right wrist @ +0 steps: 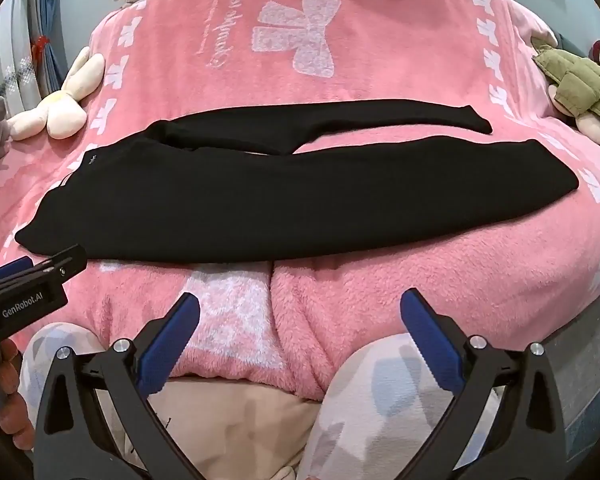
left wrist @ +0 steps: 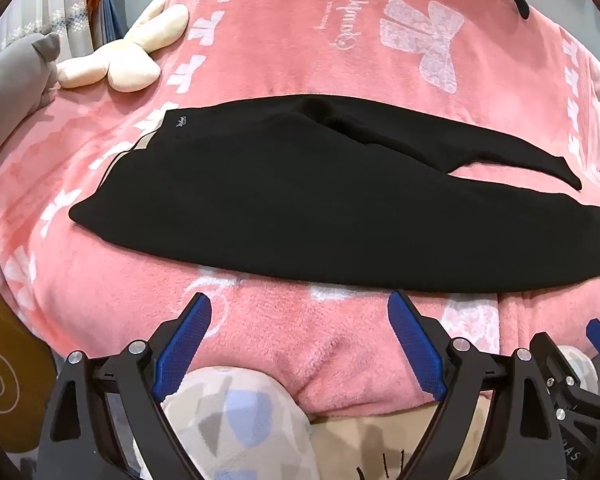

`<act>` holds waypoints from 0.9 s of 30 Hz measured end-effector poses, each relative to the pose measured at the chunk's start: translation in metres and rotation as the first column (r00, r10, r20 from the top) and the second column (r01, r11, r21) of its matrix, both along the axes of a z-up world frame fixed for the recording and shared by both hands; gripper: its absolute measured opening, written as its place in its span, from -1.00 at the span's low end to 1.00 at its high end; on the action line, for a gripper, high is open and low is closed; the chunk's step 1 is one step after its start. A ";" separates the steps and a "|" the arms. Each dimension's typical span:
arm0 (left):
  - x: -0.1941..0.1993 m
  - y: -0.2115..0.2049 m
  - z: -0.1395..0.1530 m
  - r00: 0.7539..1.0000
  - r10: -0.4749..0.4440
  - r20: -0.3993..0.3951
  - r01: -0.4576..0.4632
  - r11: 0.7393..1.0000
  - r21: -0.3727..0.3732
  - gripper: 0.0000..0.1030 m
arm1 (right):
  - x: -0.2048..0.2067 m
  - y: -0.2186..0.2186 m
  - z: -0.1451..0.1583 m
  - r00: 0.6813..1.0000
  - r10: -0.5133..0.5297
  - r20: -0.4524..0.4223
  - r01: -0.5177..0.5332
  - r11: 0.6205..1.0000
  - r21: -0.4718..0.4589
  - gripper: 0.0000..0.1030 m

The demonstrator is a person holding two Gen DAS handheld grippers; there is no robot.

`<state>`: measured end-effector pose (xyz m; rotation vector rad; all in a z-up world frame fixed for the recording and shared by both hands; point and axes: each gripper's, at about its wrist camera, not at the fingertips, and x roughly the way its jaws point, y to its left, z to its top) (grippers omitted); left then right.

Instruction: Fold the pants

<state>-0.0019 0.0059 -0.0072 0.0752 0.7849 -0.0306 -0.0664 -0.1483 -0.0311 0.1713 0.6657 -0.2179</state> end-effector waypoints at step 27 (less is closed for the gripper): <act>0.001 0.001 -0.009 1.000 0.003 0.000 -0.003 1.000 0.007 0.68 | 0.001 0.003 -0.001 1.000 0.001 -0.001 -0.001 1.000 -0.007 0.91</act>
